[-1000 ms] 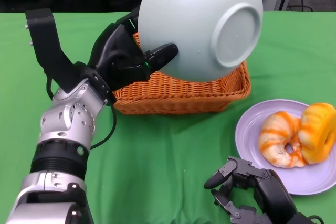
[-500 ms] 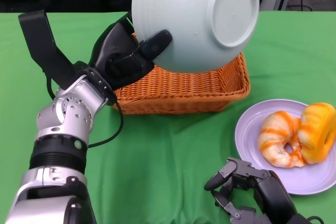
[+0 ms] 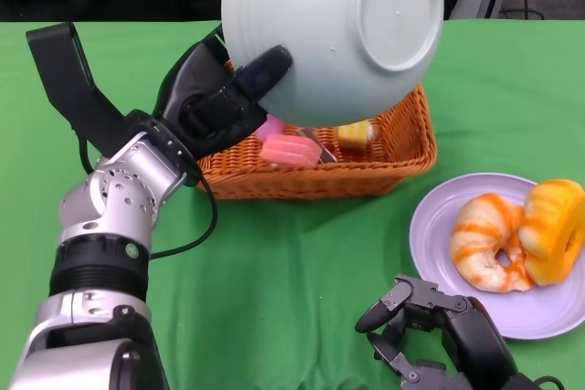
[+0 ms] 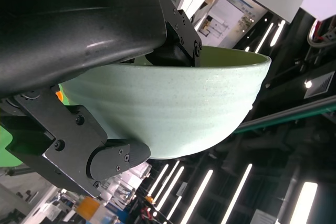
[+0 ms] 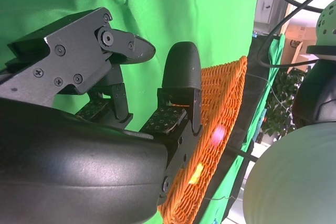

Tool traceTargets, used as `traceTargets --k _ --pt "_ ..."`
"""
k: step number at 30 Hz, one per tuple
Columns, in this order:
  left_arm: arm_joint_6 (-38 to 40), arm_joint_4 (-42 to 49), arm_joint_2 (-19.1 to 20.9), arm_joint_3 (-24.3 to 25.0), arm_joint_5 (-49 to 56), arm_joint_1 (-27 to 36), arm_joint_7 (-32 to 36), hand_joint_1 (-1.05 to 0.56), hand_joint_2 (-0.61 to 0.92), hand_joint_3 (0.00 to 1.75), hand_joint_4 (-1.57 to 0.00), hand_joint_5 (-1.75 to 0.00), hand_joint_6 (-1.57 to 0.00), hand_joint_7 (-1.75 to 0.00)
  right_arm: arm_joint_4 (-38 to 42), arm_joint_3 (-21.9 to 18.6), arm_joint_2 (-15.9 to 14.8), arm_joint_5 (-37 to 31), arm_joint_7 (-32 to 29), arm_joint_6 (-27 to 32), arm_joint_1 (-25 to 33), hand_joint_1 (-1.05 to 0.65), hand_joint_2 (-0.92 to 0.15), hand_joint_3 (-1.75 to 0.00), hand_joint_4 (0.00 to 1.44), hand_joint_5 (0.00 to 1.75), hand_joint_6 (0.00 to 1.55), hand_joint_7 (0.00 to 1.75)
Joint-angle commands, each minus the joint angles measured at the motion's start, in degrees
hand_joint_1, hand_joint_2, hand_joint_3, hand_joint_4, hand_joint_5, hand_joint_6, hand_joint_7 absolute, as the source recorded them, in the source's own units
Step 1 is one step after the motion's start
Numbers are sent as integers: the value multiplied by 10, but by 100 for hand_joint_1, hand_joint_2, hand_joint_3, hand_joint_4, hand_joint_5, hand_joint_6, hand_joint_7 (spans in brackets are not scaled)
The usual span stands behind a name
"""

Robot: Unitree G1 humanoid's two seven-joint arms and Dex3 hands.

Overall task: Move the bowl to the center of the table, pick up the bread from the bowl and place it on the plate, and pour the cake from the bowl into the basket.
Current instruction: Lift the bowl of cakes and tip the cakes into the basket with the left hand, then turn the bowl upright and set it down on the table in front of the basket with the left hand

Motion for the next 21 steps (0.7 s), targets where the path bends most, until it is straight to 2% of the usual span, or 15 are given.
traceTargets --k 1,8,15,21 --pt "3 -3 3 5 -12 -18 4 -13 73 94 -65 -170 -75 -142 4 0 -4 4 -2 -7 -6 -3 -58 -75 87 133 82 102" --pt "12 -7 0 8 -14 -17 10 -13 71 104 -64 -173 -73 -148 3 0 -5 4 -1 -8 -5 -4 -58 -76 87 133 82 102" --pt "11 -12 -1 7 -14 -16 11 -14 72 103 -64 -174 -70 -152 -4 0 -7 -2 -6 -5 -2 -5 -58 -76 87 132 83 102" --pt "6 -14 0 5 -12 -17 6 -13 71 99 -64 -174 -72 -148 -8 0 -7 -3 -7 -2 -1 -6 -58 -78 88 132 83 102"
